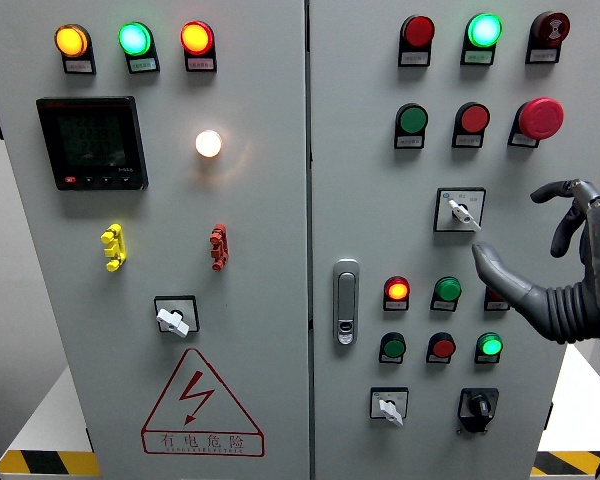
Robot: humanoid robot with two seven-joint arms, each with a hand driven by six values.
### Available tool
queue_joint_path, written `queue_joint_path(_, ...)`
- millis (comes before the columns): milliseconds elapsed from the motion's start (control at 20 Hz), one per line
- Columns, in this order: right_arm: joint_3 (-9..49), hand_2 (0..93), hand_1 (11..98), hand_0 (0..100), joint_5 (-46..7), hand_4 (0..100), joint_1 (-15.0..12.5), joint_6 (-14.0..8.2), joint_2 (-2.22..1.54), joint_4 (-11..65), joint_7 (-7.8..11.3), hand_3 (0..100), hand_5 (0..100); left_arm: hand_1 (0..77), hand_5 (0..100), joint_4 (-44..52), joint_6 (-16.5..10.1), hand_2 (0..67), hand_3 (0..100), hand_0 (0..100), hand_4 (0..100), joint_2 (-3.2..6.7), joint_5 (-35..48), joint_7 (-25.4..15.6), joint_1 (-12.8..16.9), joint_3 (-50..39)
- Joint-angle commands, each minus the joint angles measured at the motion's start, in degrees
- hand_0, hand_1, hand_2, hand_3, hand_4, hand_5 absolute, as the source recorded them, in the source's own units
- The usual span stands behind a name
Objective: Rotate and turn off gray switch
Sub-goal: 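Reach the right hand toward the white rotary switch knob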
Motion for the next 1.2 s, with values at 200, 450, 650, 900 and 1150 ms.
queue_joint_path(200,0.1,60.2,41.3,0,0.0,100,2.0,2.4,0.00,-2.3,-2.23,86,93,0.0,12,0.0,0.0,13.2,18,0,10,0.03,0.0,0.0,0.0,0.0)
queue_joint_path(450,0.1,60.7,40.3,0,0.0,100,3.5,2.5,0.08,-4.9,-2.32,87,94,0.0,12,0.0,0.0,13.2,18,0,10,0.03,0.0,0.1,0.0,0.0)
queue_joint_path(650,0.1,60.8,39.7,0,0.0,100,5.6,2.4,0.08,-7.3,-2.59,87,94,0.0,12,0.0,0.0,13.2,18,0,10,0.03,0.0,0.0,0.0,0.0)
queue_joint_path(900,0.0,60.8,39.0,0,0.0,100,7.2,2.3,0.08,-10.3,-2.67,87,94,0.0,12,0.0,0.0,13.2,18,0,10,0.03,0.0,0.0,0.0,0.0)
queue_joint_path(1150,-0.1,60.8,38.7,0,-0.1,100,8.7,2.2,0.08,-12.2,-2.76,87,93,0.0,12,0.0,0.0,13.2,18,0,10,-0.06,0.0,0.0,0.0,0.0)
